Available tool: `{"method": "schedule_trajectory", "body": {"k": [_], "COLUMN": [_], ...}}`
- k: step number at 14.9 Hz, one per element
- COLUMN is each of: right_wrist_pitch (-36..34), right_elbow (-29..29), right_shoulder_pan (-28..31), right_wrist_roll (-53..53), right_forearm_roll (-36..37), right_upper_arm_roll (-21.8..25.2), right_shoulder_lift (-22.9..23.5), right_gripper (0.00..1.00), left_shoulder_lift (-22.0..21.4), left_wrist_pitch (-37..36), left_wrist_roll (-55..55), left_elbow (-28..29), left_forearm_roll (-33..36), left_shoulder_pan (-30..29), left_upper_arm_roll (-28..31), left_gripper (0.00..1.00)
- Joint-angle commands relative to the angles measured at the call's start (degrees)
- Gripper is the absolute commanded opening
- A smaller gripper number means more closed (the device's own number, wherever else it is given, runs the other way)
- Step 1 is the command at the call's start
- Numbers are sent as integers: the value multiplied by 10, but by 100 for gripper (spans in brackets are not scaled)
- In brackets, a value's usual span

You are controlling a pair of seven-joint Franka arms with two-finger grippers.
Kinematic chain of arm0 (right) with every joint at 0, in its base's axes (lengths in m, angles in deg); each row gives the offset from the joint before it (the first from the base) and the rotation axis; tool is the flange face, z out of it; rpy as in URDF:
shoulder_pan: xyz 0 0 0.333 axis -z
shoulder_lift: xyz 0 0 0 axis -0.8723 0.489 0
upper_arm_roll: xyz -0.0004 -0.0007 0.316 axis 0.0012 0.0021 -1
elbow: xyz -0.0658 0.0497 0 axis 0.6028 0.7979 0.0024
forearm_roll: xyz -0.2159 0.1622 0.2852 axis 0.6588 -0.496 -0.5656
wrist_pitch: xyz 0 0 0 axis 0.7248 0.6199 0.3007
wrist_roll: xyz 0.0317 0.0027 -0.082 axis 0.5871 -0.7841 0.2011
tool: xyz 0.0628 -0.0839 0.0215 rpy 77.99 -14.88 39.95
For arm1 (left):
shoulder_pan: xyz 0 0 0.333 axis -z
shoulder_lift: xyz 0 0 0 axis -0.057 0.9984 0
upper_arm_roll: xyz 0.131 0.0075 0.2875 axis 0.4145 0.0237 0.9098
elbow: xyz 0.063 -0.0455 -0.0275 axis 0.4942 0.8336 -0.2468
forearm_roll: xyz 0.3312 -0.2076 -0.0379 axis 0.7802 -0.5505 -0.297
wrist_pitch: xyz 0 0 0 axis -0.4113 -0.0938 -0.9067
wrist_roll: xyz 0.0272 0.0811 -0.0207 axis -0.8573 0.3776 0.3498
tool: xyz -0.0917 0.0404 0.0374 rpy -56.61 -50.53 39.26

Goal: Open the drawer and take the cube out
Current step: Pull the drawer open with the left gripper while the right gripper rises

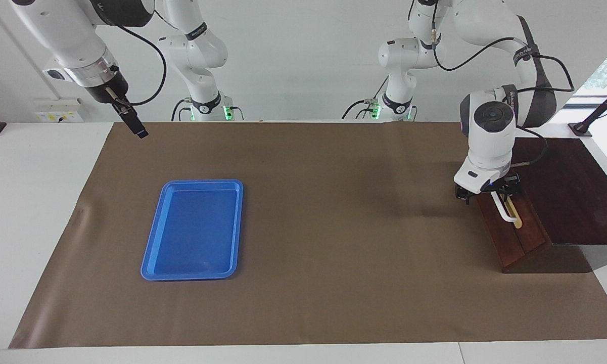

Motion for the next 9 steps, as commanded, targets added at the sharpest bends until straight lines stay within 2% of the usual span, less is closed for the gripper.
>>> {"method": "schedule_trajectory", "body": {"k": [1,6,9], "right_wrist_pitch": [16,49,72], "right_elbow": [-6,-6,-8], "right_shoulder_pan": [12,32,26], "right_wrist_roll": [121,274,315], "right_forearm_roll": [-53,-162,-199], "right_upper_arm_roll": [-4,-3,-4], "right_shoulder_lift": [2,16,27], "right_gripper": [97,97,97], "left_shoulder_lift": [-10,-5,0], "left_wrist_pitch": [29,55,55], "left_wrist_roll": [-8,-8,-8], "left_elbow": [23,37,37], "left_forearm_roll": [21,29,29], "left_shoulder_pan": [-10,-25,-24], "left_upper_arm_roll": [0,0,-1], "left_gripper": [100,100,100]}}
